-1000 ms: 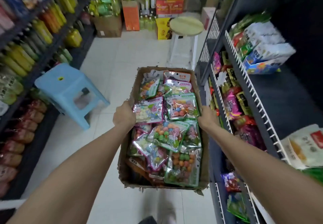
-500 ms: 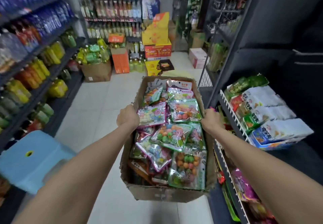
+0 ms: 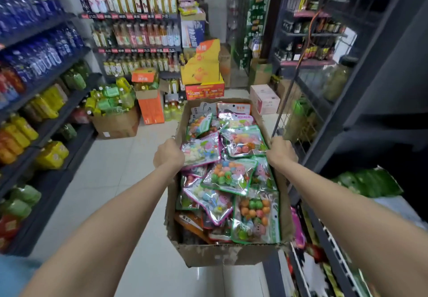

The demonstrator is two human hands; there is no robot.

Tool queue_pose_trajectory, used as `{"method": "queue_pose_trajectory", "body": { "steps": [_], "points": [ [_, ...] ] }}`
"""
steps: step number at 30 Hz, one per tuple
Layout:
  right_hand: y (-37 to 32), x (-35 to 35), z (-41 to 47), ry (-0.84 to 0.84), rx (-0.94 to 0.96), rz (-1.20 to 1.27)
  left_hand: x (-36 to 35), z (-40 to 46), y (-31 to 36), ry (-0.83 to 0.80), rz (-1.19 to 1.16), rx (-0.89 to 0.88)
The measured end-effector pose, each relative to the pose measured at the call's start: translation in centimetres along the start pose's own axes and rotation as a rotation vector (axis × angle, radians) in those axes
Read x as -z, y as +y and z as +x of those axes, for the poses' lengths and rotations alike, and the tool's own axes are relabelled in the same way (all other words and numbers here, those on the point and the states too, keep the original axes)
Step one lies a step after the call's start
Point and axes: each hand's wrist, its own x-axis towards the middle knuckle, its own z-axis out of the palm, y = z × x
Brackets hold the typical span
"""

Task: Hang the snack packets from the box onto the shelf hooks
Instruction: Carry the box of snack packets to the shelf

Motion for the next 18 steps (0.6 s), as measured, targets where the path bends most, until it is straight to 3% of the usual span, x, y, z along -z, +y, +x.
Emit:
{"method": "queue_pose_trajectory", "body": {
  "steps": [12, 18],
  "points": [
    [-3.0, -1.8, 15.7, 0.076, -0.138, -0.034, -4.2, 15.3, 8.8, -0.081, 0.001, -0.058],
    [-2.7, -3.6, 19.5, 0.068, -0.201, -0.016, -6.3, 19.0, 11.0, -0.133, 0.027, -0.090]
  ]
}}
